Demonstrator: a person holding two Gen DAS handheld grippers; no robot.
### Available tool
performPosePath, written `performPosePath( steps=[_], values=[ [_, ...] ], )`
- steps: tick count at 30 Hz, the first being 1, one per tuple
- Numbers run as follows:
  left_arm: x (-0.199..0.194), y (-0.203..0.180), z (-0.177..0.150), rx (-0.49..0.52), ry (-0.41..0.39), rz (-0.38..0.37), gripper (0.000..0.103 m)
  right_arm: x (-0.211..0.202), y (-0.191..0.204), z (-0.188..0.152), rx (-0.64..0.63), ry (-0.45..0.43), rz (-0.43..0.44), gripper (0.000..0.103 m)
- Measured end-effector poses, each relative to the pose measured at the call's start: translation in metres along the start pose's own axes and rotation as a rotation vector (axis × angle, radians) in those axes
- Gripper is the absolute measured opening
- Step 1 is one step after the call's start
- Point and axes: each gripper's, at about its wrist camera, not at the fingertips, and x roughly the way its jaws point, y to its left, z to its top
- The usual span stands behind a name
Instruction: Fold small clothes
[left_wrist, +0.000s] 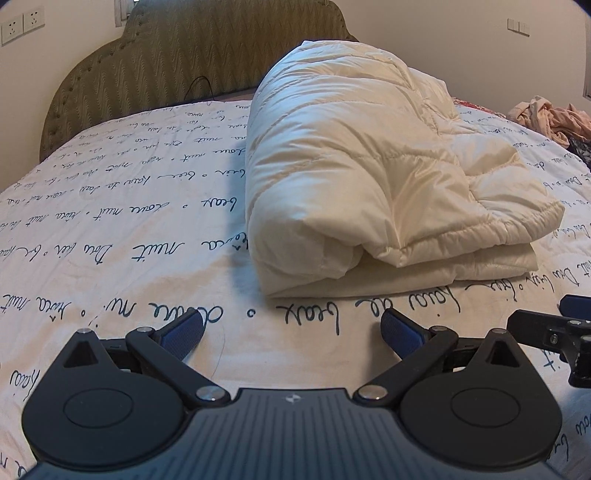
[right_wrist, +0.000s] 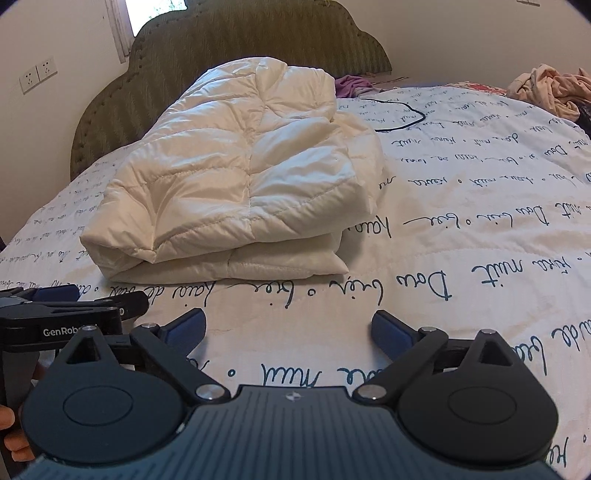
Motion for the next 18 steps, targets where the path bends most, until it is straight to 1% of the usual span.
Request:
performPosePath(
  steps=[6,10,14,18],
  values=[
    [-0.004,0.002,-0.008,0.015,-0.003,0.009,0.103,-0.002,0.002,-0.006,-0.018,0.002,-0.009,0.101],
    [-0.008,0.005,-0.013,0.021,-0.005,0.014,0.103,-0.003,0.006,-0.010,-0.063,0.002,-0.034,0.102],
    [-0.012,0.010,-0.018,0.000,-0.011,0.022,0.103,-0.002,0.013,-0.016,-0.125,0.006,-0.073,0.103],
    [-0.014,0.015,-0.022,-0.022,-0.020,0.027,0.103,0.000,0.016,-0.018,-0.157,0.008,-0.096,0.103]
  ],
)
